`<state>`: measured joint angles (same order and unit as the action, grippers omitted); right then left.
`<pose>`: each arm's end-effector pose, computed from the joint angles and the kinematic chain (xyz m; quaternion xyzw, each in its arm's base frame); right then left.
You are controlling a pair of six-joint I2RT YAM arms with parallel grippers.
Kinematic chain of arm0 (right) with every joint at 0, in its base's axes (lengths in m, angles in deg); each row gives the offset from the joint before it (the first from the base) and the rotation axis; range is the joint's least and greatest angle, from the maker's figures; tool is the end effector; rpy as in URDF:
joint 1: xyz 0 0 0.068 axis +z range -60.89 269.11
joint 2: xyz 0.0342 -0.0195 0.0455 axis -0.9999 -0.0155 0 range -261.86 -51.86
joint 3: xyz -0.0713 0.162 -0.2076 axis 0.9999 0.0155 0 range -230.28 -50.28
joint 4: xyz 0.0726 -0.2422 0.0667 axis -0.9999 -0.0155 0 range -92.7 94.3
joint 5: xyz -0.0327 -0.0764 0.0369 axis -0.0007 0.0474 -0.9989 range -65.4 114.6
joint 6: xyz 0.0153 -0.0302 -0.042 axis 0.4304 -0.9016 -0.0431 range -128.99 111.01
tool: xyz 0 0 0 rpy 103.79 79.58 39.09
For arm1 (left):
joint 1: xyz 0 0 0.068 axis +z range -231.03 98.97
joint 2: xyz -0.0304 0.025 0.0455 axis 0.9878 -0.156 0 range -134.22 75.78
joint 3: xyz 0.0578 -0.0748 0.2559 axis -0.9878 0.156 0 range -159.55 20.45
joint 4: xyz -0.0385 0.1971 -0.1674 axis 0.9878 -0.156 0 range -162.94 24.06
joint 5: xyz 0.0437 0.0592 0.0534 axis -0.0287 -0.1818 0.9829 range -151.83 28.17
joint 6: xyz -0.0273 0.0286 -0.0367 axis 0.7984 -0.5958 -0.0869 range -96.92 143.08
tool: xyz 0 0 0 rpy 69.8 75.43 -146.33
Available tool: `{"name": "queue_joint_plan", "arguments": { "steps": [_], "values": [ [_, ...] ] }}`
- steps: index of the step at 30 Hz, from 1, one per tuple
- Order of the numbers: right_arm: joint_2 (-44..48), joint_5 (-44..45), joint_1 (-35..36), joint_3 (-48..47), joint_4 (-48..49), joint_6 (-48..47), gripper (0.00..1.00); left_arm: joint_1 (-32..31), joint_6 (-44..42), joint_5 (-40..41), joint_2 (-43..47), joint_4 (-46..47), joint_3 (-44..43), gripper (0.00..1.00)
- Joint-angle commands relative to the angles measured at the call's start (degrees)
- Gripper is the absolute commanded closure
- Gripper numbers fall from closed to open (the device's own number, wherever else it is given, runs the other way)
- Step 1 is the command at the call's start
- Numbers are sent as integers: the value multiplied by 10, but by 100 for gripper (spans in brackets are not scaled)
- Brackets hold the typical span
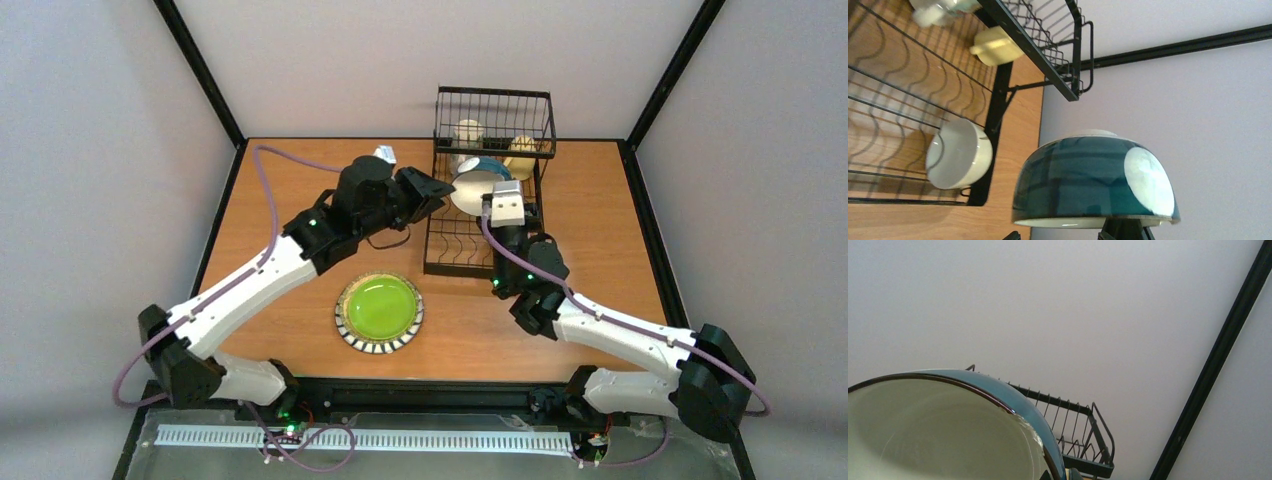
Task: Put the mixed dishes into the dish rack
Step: Pass from the right arm to the left
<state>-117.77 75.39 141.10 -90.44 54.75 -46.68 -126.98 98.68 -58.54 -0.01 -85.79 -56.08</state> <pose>0.1737 0.1775 0.3424 -0.0876 0.6002 -0.1348 0.7835 0.2121 -0.2163 0.3966 -0.2244 0.7830 -0.4944 0.3034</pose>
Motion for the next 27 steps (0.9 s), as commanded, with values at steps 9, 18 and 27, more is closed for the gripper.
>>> {"name": "queue_joint_plan", "arguments": {
  "steps": [9, 18, 27],
  "values": [
    [40, -40, -14, 30, 122, -50, 98, 3, 84, -63, -42, 52, -79, 13],
    [42, -42, -16, 50, 150, -57, 98, 3, 112, -63, -27, 70, -65, 13],
    [35, -52, -16, 47, 169, -79, 98, 3, 119, -90, -54, 70, -93, 12]
  ]
}}
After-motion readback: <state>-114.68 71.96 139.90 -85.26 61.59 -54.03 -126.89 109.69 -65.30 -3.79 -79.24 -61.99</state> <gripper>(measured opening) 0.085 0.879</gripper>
